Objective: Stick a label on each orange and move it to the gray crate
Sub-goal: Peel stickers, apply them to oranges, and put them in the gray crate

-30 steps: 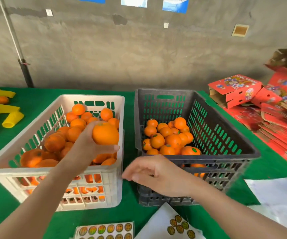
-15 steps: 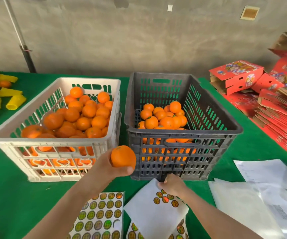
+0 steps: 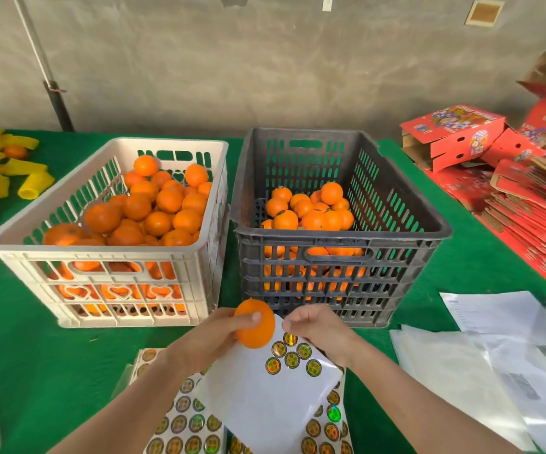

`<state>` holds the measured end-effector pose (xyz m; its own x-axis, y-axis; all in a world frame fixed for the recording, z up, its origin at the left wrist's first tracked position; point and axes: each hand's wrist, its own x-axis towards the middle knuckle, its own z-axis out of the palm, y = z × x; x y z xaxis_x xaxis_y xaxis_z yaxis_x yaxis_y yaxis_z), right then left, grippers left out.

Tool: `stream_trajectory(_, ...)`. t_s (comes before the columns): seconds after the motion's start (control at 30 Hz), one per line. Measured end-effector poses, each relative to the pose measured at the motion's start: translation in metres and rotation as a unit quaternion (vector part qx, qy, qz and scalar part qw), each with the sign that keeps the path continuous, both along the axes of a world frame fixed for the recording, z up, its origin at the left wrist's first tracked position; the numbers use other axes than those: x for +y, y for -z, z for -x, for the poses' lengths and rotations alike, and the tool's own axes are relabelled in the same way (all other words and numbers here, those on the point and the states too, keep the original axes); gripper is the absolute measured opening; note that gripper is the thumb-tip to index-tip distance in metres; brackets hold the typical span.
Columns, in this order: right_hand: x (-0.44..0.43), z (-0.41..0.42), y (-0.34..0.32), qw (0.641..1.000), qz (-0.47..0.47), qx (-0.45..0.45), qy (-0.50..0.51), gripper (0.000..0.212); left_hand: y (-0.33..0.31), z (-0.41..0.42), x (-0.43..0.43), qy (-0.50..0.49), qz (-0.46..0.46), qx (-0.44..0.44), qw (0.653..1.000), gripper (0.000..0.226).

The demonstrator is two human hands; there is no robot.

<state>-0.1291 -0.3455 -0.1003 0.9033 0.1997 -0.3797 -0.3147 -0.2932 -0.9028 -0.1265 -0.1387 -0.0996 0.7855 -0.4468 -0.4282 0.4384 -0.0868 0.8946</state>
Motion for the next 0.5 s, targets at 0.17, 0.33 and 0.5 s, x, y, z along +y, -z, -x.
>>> stream_trajectory(0.17,-0.007,0.012,-0.008,0.999,-0.045,-0.011,0.001,0.013,0.002,-0.005,0.003,-0.016,0.041,0.042,0.998,0.11)
stream_trajectory(0.33,-0.017,0.018,-0.011,0.997,-0.036,-0.042,-0.045,0.029,0.001,-0.009,0.007,-0.035,0.035,0.057,0.997,0.085)
stream_trajectory(0.5,-0.013,0.019,-0.011,0.994,0.022,-0.073,-0.074,0.034,0.001,-0.013,0.006,-0.02,-0.002,0.059,0.998,0.068)
